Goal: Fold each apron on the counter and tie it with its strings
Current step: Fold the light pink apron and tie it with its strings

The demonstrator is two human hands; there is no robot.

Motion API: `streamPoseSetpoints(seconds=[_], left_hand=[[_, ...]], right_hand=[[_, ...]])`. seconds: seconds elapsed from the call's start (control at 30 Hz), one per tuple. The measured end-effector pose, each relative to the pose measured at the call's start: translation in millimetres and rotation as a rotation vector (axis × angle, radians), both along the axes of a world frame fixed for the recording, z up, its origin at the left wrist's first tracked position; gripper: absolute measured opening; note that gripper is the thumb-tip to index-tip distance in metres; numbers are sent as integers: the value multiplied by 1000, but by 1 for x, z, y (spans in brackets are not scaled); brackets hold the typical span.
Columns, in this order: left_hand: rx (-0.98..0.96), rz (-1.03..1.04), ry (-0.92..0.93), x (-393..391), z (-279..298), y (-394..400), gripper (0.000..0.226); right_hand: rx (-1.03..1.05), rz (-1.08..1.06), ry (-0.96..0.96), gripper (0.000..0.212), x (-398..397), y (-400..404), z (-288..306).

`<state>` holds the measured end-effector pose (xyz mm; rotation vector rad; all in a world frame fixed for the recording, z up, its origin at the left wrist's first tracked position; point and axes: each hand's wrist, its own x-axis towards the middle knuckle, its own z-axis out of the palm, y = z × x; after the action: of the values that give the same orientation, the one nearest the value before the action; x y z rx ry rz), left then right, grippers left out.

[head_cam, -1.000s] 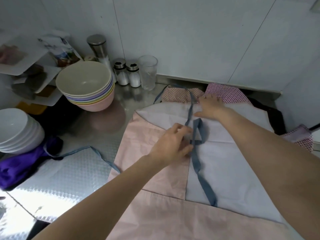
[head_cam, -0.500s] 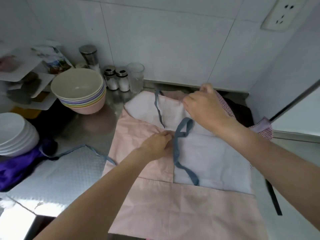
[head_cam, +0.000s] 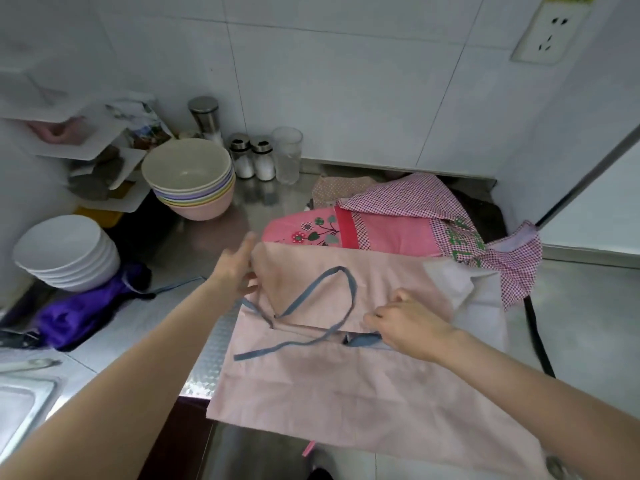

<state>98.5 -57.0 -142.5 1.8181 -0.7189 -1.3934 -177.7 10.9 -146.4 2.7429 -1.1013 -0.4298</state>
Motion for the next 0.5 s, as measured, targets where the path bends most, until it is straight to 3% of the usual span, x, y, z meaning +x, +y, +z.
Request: streamPoseSetpoints(seconds=[0.07, 0.17, 0.27, 0.4, 0.43, 0.5], left_hand=[[-31, -266, -340, -7, 3, 4, 66], [25, -477, -890, -16, 4, 11, 44], [-46, -639, -1319, -31, 5, 10, 55], [-436, -878, -1494, -73, 6, -6, 57], [-475, -941, -1526, -89, 7, -11, 57], [-471, -1014, -1420, -120, 7, -18, 60]], right_hand=[[149, -84, 47, 14, -1, -2, 0], [334, -199, 54, 8, 1, -1, 7], [349, -284, -2, 20, -3, -5, 8], [94, -477, 65, 40, -11, -22, 23], [38, -542, 126, 41, -16, -25, 29], [-12, -692, 222, 42, -24, -30, 42]])
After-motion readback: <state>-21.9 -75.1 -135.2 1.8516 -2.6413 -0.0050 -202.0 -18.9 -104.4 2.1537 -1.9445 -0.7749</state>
